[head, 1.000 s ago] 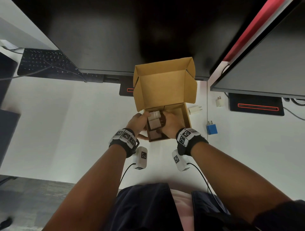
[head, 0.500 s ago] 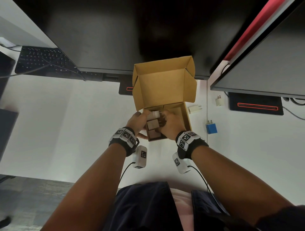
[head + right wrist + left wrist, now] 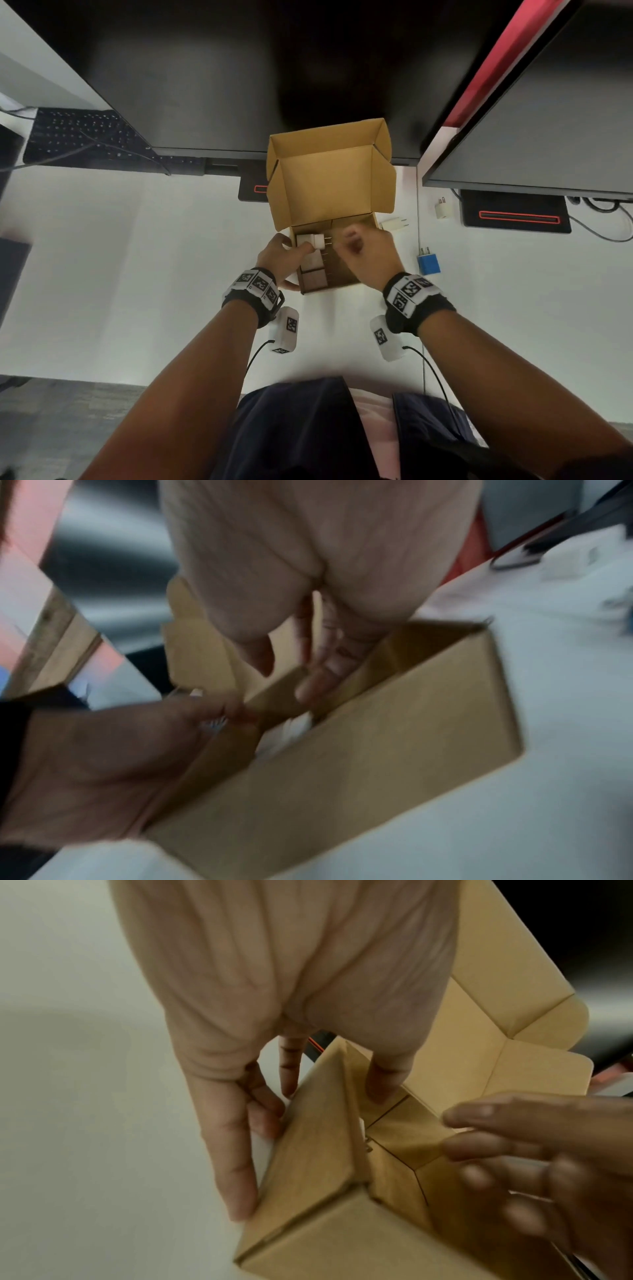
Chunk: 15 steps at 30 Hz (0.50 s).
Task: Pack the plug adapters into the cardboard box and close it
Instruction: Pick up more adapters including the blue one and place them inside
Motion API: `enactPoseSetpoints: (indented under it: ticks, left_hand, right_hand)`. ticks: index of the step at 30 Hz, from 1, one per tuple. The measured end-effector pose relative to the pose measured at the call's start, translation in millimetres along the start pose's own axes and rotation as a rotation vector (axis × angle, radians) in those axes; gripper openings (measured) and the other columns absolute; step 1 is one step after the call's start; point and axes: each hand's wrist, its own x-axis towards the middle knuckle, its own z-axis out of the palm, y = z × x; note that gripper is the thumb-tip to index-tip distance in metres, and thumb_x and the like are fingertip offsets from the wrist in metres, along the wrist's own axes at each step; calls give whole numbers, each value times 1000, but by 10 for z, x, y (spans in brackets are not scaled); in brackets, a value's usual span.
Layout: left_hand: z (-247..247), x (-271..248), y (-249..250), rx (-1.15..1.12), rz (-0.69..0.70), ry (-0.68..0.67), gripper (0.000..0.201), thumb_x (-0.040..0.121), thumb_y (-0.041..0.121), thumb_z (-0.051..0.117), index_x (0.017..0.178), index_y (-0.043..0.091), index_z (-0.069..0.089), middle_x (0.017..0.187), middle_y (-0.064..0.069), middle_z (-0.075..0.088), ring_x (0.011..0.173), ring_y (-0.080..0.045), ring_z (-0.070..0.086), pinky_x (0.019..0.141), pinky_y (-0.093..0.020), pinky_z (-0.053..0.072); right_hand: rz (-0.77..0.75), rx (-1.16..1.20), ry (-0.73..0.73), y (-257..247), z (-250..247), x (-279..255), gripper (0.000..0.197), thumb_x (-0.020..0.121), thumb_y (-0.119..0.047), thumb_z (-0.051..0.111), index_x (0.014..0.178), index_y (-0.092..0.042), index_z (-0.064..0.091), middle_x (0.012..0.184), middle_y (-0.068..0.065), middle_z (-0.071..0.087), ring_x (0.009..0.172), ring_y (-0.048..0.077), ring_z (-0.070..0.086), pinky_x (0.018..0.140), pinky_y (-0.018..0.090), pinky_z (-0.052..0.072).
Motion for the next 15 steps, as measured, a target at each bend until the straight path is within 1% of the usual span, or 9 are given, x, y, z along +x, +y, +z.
enactPoseSetpoints:
  ticks: [1,3,4,5,7,9,12,14,15]
  left_hand:
    - [12,7,1,20,3,14,52,82,41,77,125,22,54,129,-9,62,118,-33,62,63,-49,68]
    - [35,13,7,51,6,31,49,86,37,78,125,21,53,129,-9,61,118,-33,62,63,-46,68]
    - [43,18,7,61,5,34,48,86,36,79,124,21,53,129,-9,61,117,-34,62,62,-46,67]
    - [48,21,8,67,5,36,48,87,36,79,123,21,52,129,-9,62,117,-34,63,62,-46,67]
    - [54,33,4,80,8,47,47,87,36,79,122,20,52,130,-10,63,117,-35,63,65,-47,67]
    - [64,45,5,91,7,58,48,87,36,79,123,20,52,130,-10,62,117,-35,62,70,-51,68]
    - [71,43,28,102,-4,63,49,88,39,77,125,21,50,131,-9,61,119,-35,61,76,-58,67]
    - [76,34,42,119,-10,69,50,88,42,75,126,21,50,130,-8,61,118,-35,61,76,-58,67]
    - [80,26,51,126,-10,72,50,88,42,75,126,21,50,129,-8,61,118,-35,61,76,-57,67]
  right_hand:
    - [-13,9,59,39,-115,-46,12,90,-29,69,94,-18,69,80,-7,69,74,4,64,71,14,48]
    - [3,6,251,213,-324,-108,9,89,-22,69,84,-16,69,71,-2,67,67,11,62,69,20,50]
    - [46,-15,320,347,-408,-114,8,88,-21,69,83,-14,69,72,1,68,66,15,61,70,25,51]
    - [99,-51,344,482,-475,-106,8,87,-21,69,87,-13,70,77,3,69,68,17,61,73,26,52]
    - [200,-155,261,731,-562,-77,20,87,-23,70,104,-13,70,99,9,70,80,21,63,80,27,50]
    - [229,-252,128,880,-606,-44,36,88,-24,70,122,-13,65,121,13,62,97,27,64,89,31,49]
    - [130,-333,55,863,-610,45,46,89,-22,68,133,-13,59,138,12,54,125,31,52,106,37,41]
    - [88,-370,29,766,-578,157,48,90,-19,66,137,-15,56,146,9,48,134,31,43,110,40,39]
    - [74,-400,0,713,-554,212,49,90,-16,65,138,-17,55,150,7,45,137,32,39,110,42,40]
